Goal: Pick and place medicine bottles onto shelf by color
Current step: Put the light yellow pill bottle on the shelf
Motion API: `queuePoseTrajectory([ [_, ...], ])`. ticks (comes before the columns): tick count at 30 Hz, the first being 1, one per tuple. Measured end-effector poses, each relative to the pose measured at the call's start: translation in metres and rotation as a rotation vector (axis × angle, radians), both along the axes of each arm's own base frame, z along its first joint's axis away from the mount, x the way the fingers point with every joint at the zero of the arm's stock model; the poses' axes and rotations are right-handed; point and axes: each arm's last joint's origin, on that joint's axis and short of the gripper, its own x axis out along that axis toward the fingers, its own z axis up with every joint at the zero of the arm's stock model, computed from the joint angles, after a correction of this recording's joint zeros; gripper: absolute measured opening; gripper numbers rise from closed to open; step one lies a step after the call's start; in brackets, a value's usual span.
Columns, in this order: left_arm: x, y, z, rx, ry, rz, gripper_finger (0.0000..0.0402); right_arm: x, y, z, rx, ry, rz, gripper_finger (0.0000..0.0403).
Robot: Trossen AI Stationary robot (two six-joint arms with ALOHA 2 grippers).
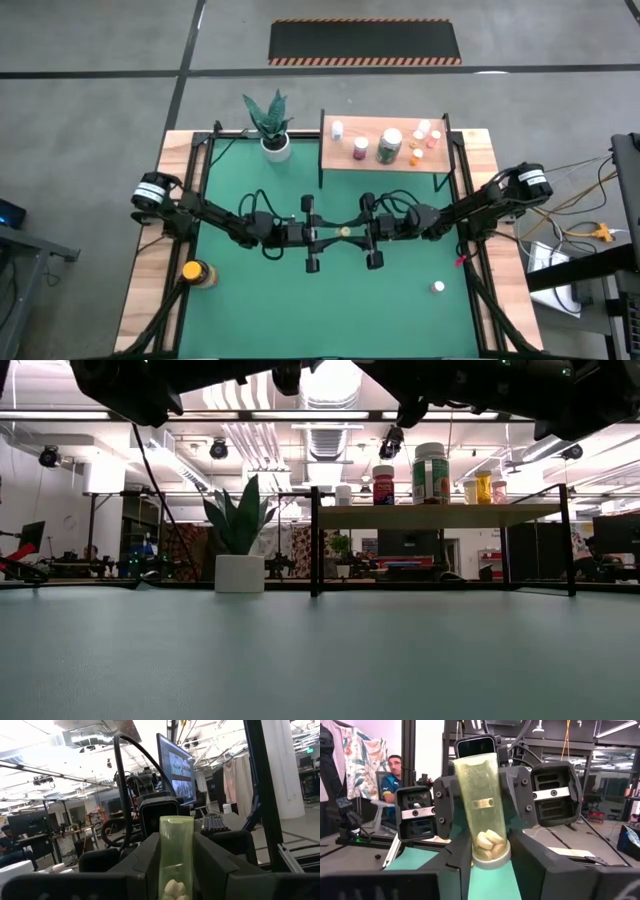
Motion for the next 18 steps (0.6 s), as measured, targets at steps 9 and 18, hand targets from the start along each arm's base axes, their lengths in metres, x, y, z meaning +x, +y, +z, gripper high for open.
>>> queuePoseTrajectory([
  [9, -0.002, 0.0, -0.005, 0.005, 0.022, 0.0, 0.0096, -0.002, 0.0, -0.001, -0.009, 0.069, 0.0, 0.0118],
  [18, -0.006, 0.001, -0.01, -0.054, 0.118, -0.027, 0.0182, -0.025, -0.005, 0.012, -0.082, 0.292, -0.004, 0.0113],
])
